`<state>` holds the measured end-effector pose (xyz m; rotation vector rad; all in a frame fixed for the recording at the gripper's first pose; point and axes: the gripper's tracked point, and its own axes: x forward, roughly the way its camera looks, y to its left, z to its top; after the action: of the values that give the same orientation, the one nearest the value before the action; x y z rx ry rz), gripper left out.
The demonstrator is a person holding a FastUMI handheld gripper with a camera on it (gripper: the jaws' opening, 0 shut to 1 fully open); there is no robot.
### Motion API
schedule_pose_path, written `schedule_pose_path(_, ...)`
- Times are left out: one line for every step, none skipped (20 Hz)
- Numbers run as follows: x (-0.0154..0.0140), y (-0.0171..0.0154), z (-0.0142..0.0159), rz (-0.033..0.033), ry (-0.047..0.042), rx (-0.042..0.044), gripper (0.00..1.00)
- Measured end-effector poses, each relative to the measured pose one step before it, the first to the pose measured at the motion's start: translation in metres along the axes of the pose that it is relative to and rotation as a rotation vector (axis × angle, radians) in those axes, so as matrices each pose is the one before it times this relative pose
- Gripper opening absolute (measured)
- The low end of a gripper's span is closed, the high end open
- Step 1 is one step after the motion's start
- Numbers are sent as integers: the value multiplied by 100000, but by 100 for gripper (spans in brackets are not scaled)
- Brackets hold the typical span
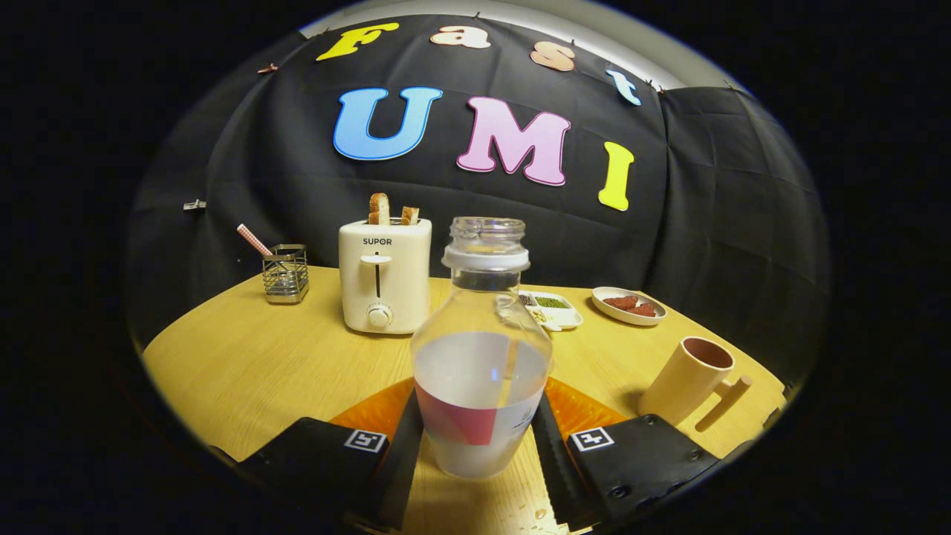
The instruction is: Take the bottle from table, then pour the juice into the cup, finally place the bottle on the coaster
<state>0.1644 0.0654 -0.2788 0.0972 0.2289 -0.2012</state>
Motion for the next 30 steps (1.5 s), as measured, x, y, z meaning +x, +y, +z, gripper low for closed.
schedule_pose_path(-79, -153, -24, 357, 813, 541, 74)
schedule_pose_path(80, -103, -28, 394, 754, 566, 72)
schedule_pose_path(-241, 117, 111, 1423, 1062, 283, 72)
schedule_pose_path(-384, 43, 279, 985, 597, 856, 71)
schedule_pose_path(-228, -323, 462, 352, -31, 1444, 70)
schedule_pose_path(-282, -26, 639, 786, -34, 2799, 70)
schedule_pose_path(-360, 14, 665, 1345, 344, 3816, 70)
schedule_pose_path(-289, 183, 841, 1496, -207, 4323, 70)
schedule_pose_path(-235, 79, 862, 1452, 365, 5027, 70)
schedule_pose_path(-284, 38, 739, 861, 244, 5810, 70)
schedule_pose_path(-352, -173, 983, 188, -713, 5394, 70)
schedule_pose_path(-160, -167, 788, 175, -15, 5184, 70)
schedule_pose_path(-101, -146, 385, 524, 590, 5059, 70)
schedule_pose_path(-175, -152, 203, 842, 1325, 4662, 70)
schedule_pose_path(-334, -338, 483, 578, 1020, 4661, 70)
schedule_pose_path(-216, -330, 383, 47, 715, 3596, 70)
schedule_pose_path(-215, -544, 211, -552, 1739, 4525, 70)
schedule_pose_path(-134, -298, 284, -876, 1381, 4770, 70)
schedule_pose_path(-107, -289, 657, -734, 190, 4246, 70)
schedule_pose_path(-3, -272, 375, -201, 784, 4264, 70)
schedule_pose_path(76, -309, 318, -135, 736, 4354, 70)
schedule_pose_path(51, -245, 403, -378, 602, 4612, 69)
schedule_pose_path(162, -384, 727, -315, 417, 5785, 70)
schedule_pose_path(223, -207, 373, -430, 243, 3661, 70)
schedule_pose_path(243, -401, 458, -682, 425, 4460, 70)
schedule_pose_path(401, -478, 250, -1463, 867, 3921, 70)
schedule_pose_path(554, -580, -250, -1835, 2657, 3611, 70)
schedule_pose_path(361, -509, 94, -870, 1099, 2379, 70)
schedule_pose_path(345, -628, 448, -1165, 533, 2291, 70)
schedule_pose_path(259, -292, 418, -206, 333, 2563, 70)
